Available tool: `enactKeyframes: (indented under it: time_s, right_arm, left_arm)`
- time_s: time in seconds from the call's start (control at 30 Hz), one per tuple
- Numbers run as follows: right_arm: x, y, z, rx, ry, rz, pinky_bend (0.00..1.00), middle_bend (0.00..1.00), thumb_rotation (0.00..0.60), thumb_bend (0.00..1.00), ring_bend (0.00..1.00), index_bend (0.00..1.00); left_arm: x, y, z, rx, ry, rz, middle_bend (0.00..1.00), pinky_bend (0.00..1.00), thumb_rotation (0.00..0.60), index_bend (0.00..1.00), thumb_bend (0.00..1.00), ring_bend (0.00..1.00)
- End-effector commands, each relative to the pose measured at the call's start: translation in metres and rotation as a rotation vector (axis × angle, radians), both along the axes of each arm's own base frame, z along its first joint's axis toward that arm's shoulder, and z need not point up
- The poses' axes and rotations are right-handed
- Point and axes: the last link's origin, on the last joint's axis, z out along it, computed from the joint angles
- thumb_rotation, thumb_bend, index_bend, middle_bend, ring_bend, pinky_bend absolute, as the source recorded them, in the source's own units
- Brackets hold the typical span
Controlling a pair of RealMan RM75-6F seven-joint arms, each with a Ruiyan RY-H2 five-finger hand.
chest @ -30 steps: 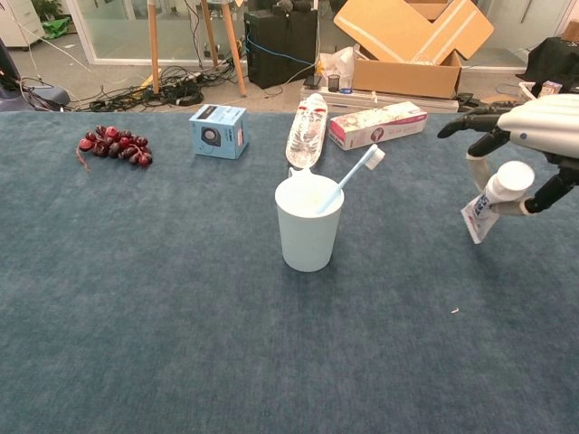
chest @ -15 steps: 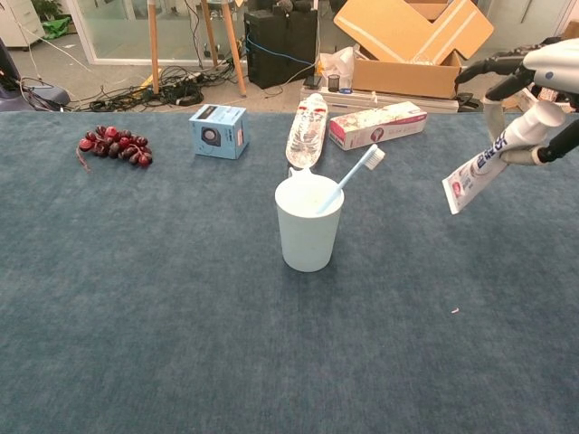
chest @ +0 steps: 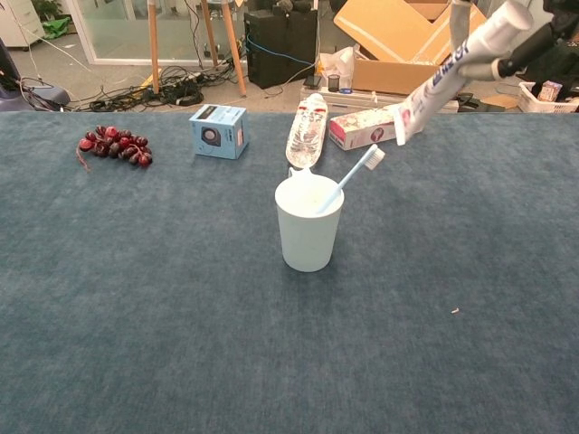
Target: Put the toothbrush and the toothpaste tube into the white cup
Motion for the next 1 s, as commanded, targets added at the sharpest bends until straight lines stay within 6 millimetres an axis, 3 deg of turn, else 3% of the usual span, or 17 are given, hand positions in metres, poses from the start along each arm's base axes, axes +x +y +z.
enactKeyframes:
  time_s: [0.03,0.3,0.63,1.0]
  right_arm:
    - [0.014,-0.006,-0.001,0.003,-0.058,0.01,0.04,0.14,0.6,0.22,0.0,0.66]
    - [0.046,-0.02,-0.008,0.033,-0.155,0.026,0.04,0.14,0.6,0.22,0.0,0.66]
    - [0.079,-0.024,-0.031,0.141,-0.242,0.012,0.04,0.14,0.6,0.22,0.0,0.66]
    - [0.094,-0.015,-0.044,0.28,-0.31,-0.046,0.04,0.14,0.6,0.22,0.0,0.66]
  left_arm:
    - [0.0,0.0,0.001,0.002,0.0,0.001,0.17,0.21,0.6,0.09,0.0,0.07]
    - [-0.001,-0.001,0.005,0.013,-0.003,0.002,0.17,0.21,0.6,0.09,0.0,0.07]
    - [-0.002,-0.002,0.009,0.021,-0.011,0.007,0.17,0.21,0.6,0.09,0.0,0.07]
    - [-0.002,-0.003,0.011,0.027,-0.016,0.005,0.17,0.21,0.6,0.09,0.0,0.07]
